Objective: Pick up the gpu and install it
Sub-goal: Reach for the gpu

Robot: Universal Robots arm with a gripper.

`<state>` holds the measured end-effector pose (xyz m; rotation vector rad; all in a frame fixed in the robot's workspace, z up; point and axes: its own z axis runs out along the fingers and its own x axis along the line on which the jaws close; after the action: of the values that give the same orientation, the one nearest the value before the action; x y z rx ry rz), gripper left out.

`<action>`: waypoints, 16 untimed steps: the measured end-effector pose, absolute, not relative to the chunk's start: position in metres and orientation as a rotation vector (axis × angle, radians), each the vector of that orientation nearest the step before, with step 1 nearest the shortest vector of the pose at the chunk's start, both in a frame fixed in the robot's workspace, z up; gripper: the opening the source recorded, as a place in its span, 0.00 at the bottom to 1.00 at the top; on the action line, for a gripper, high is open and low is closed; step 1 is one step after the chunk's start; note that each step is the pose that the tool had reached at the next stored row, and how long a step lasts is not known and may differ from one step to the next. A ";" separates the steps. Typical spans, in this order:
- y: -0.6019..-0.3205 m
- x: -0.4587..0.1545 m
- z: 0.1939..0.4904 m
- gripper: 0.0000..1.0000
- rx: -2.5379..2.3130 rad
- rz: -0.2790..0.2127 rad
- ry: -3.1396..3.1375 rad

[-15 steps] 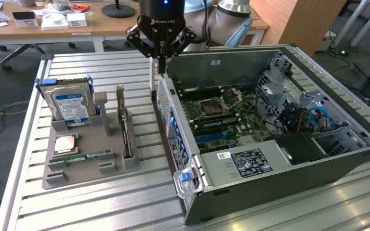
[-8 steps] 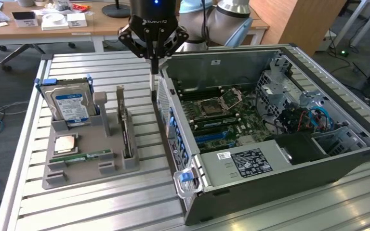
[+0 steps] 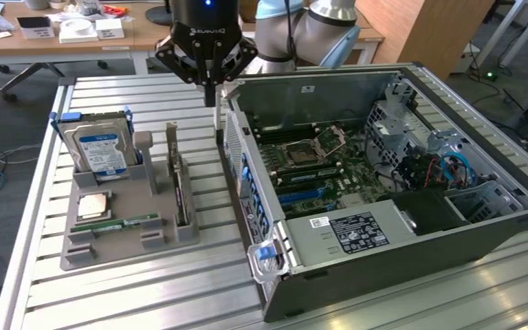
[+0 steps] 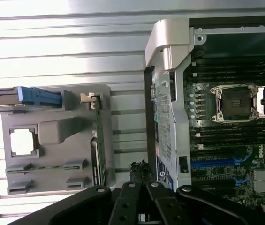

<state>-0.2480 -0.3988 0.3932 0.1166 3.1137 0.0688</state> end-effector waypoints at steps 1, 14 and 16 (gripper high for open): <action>-0.399 -0.250 0.393 0.10 0.116 0.069 3.114; -0.399 -0.278 0.393 0.10 0.117 0.069 3.114; -0.399 -0.283 0.393 0.10 0.117 0.069 3.114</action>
<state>-0.2827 -0.3988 0.3928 0.1167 3.1137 0.0689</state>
